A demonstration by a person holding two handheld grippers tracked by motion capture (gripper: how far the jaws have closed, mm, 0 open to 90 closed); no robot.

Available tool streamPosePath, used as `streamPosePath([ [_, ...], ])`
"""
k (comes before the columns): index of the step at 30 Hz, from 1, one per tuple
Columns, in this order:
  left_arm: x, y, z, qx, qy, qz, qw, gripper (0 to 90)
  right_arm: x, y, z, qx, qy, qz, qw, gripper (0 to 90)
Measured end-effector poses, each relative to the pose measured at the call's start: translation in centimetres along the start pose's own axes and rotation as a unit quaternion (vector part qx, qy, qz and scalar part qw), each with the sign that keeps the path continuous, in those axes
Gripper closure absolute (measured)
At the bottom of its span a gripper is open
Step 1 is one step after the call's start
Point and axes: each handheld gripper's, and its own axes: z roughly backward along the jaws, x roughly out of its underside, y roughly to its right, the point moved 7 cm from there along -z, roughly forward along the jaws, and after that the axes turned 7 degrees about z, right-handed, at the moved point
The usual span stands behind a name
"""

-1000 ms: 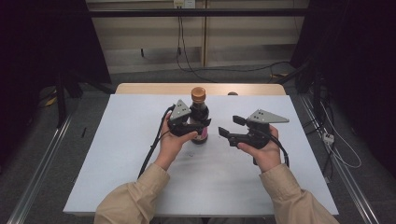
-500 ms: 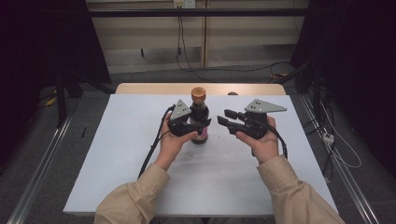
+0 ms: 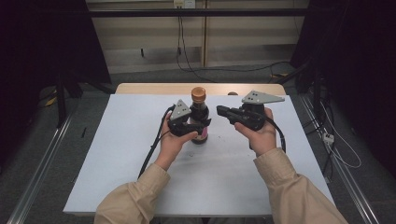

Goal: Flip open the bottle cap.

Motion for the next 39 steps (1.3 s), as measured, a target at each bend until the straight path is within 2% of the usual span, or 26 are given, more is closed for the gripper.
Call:
streamPosePath([
  [7, 0.0, 0.0, 0.0, 0.0, 0.003, 0.004, 1.0, 29.5, -0.9, -0.4, -0.6, -0.016, -0.006, 0.008, 0.9998, 90.0],
  [17, 0.0, -0.1, 0.0, 0.002, 0.003, 0.0, 1.0, 29.7, -1.8, -0.5, -1.7, -0.017, -0.015, 0.022, 0.9995, 90.0],
  [26, 0.0, -0.1, -0.1, 0.005, 0.005, 0.0, 1.0, 29.8, -2.3, 0.2, -2.2, -0.008, -0.016, 0.025, 0.9995, 90.0],
  [32, 0.0, 0.0, -0.1, 0.005, 0.006, 0.001, 1.0, 30.0, -2.8, 0.3, -2.6, -0.018, -0.018, 0.024, 0.9994, 90.0],
  [39, 0.0, 0.0, -0.1, 0.003, 0.007, 0.0, 1.0, 30.0, -3.4, 0.4, -2.9, -0.015, -0.026, 0.032, 0.9991, 90.0],
])
